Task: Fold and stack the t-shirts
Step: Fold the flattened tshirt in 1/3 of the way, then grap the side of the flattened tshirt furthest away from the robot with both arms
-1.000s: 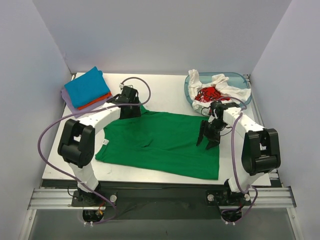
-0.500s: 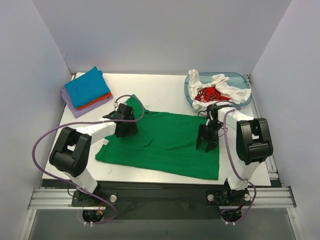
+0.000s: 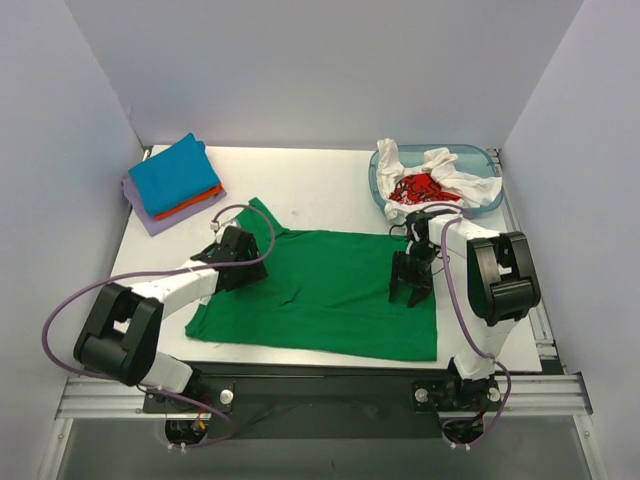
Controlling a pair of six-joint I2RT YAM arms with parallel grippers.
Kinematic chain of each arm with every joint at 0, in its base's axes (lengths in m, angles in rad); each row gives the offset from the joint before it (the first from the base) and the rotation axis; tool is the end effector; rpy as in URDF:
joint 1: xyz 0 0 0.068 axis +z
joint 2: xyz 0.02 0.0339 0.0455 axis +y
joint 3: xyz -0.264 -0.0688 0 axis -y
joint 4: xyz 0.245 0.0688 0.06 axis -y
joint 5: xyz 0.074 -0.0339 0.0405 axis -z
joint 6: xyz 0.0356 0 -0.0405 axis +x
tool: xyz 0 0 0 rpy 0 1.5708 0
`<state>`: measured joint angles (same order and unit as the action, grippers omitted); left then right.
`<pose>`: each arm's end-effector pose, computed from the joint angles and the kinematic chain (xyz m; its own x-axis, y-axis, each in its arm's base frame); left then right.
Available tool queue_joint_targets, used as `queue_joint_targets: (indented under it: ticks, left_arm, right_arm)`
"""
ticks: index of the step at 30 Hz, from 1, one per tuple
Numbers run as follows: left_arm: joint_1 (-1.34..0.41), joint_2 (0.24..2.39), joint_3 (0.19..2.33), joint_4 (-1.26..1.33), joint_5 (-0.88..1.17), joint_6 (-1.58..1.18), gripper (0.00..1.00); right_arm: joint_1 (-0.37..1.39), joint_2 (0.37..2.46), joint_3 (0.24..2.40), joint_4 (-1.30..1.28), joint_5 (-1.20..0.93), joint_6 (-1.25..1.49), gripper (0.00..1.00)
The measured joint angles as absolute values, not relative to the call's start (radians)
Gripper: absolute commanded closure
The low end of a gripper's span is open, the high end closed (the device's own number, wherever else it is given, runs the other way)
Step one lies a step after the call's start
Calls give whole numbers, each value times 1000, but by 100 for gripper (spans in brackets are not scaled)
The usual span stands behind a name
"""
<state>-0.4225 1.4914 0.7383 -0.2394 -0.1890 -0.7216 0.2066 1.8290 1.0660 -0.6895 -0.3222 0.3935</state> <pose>0.2567 -0.1081 0.1616 -0.7776 -0.3618 -0.5143 -0.2725 0.9310 -0.2430 0.3096 0.0764 0.1358 -0.9862 0.1649 0.0116 0.1592 0.9284 0.3357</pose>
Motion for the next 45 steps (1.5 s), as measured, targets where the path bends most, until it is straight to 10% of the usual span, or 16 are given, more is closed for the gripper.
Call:
queue_joint_targets:
  ticks: [28, 45]
  left_arm:
    - [-429, 1274, 588, -361, -224, -807, 27]
    - [-406, 1318, 912, -496, -223, -743, 23]
  right_arm:
    - [291, 1823, 1047, -709, -323, 404, 50]
    - [175, 1674, 1268, -587, -128, 332, 52]
